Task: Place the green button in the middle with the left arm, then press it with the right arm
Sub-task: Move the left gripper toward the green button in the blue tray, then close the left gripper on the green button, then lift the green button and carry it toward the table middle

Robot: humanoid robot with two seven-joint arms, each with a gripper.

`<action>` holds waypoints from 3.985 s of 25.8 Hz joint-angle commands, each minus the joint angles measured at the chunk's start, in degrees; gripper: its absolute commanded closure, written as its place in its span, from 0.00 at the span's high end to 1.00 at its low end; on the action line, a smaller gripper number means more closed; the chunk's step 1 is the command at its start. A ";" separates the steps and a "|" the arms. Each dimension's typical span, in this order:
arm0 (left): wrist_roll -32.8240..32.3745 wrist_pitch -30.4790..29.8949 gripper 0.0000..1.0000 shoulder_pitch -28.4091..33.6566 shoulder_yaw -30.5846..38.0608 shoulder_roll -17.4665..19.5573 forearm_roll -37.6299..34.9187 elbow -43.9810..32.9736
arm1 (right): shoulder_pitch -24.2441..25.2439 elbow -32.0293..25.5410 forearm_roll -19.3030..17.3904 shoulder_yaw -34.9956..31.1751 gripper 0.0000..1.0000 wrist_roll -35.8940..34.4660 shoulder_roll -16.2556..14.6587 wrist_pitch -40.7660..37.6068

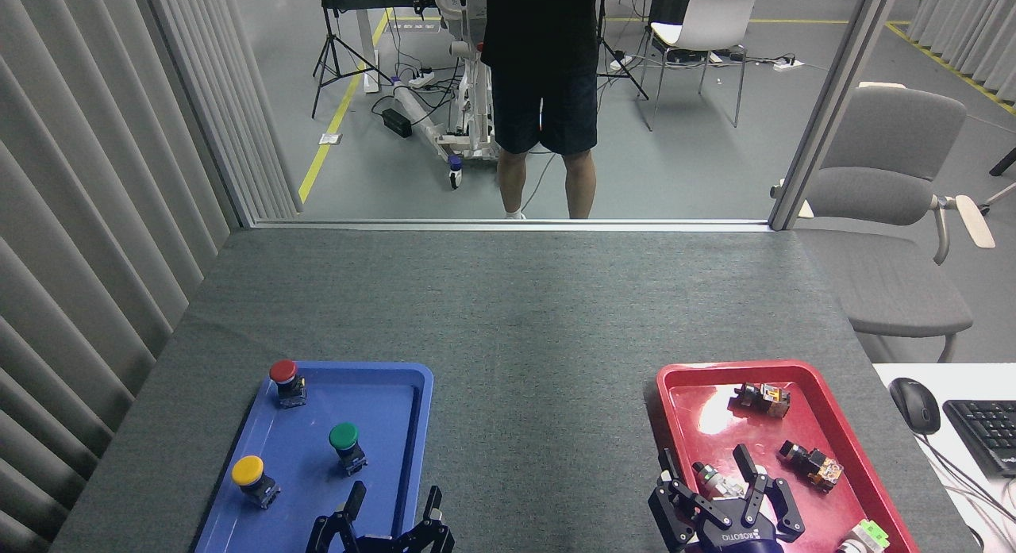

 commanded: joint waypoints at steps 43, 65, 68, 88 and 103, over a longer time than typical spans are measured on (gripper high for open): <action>4.66 1.19 1.00 -18.72 7.25 1.36 0.08 30.14 | -0.07 1.15 -0.18 -0.05 1.00 -0.09 0.18 1.82; 4.66 1.10 1.00 -24.78 7.25 -0.31 3.07 39.63 | 0.02 1.15 -0.18 -0.93 1.00 -0.18 0.09 1.82; 4.66 1.19 0.99 -24.96 7.42 -0.31 3.60 40.33 | 0.02 1.15 -0.18 -0.93 1.00 -0.18 0.09 1.91; 5.63 1.10 0.16 -25.49 7.42 0.05 7.55 41.65 | 0.02 1.15 -0.18 -1.11 1.00 -0.09 0.18 2.09; 6.33 -2.33 0.12 -22.41 -4.00 -0.04 6.67 23.46 | 0.02 1.15 -0.18 -1.98 1.00 -0.27 0.09 2.09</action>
